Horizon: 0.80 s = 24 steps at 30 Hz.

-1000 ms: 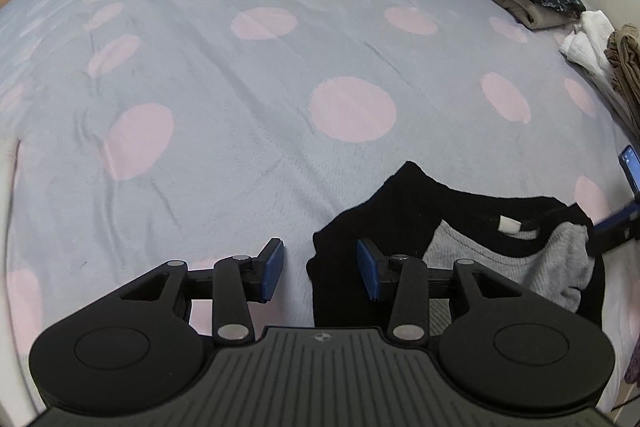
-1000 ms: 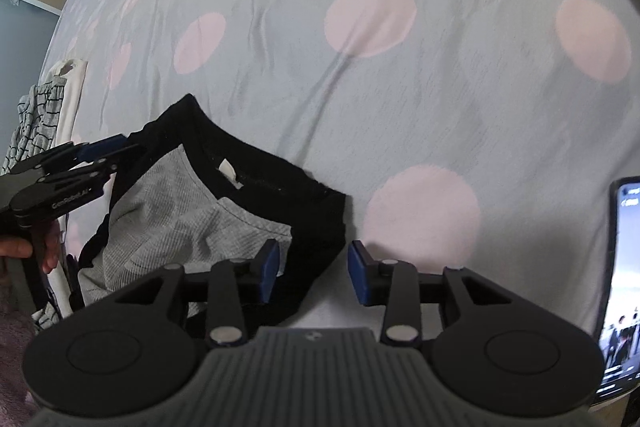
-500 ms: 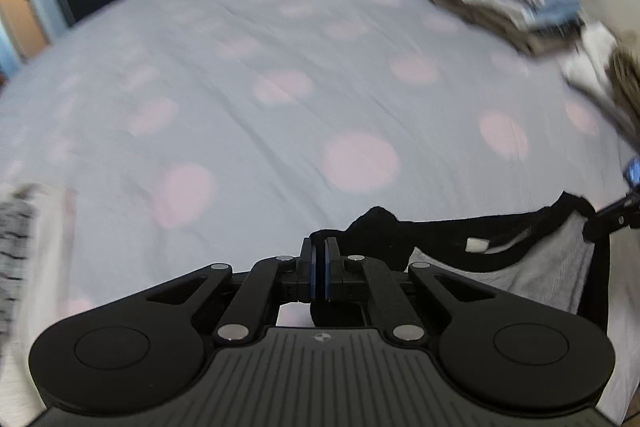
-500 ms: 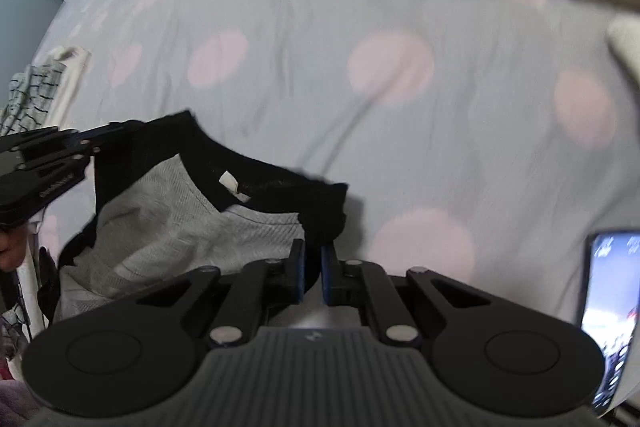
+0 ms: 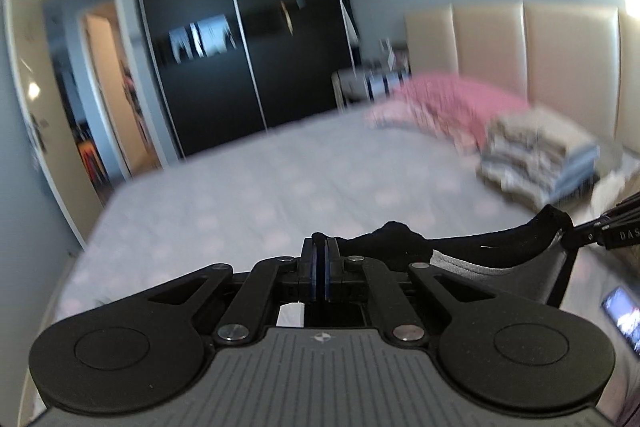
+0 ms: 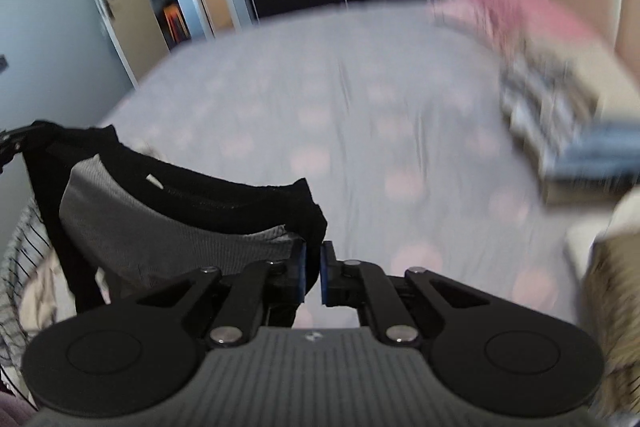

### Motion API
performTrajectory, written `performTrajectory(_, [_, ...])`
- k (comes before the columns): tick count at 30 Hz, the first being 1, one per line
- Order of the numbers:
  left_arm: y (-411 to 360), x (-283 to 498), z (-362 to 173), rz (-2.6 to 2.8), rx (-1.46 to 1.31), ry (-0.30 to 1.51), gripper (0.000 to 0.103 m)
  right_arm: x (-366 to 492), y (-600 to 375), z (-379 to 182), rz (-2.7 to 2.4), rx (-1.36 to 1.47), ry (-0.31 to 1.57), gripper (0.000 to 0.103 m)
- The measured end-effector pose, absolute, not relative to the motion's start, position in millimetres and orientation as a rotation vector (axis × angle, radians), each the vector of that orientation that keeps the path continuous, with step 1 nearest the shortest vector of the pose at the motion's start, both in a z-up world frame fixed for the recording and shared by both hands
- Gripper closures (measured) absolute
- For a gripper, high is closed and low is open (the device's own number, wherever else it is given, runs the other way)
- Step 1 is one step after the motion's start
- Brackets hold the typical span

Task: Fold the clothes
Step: 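Grasp the top's hem with both tools and lift it high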

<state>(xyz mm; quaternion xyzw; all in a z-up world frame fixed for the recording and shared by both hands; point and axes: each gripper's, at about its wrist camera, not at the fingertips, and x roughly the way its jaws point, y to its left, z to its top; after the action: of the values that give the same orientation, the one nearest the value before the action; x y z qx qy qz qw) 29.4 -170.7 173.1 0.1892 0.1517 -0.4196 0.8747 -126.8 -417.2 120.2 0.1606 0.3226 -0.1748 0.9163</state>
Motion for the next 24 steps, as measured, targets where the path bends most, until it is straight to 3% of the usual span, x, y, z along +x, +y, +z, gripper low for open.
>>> performTrajectory(12, [-105.4,-57.1,297.9,-0.840,0.136,-0.027,0.101,-213.8,-357.7,302.5,-0.377,-0.015,0.270,0.096])
performTrajectory(24, [-54.0,-126.3,334.9,-0.909,0.014,-0.175,0.101,-305.3,-328.9,360.4,-0.380,-0.010,0.090,0.096])
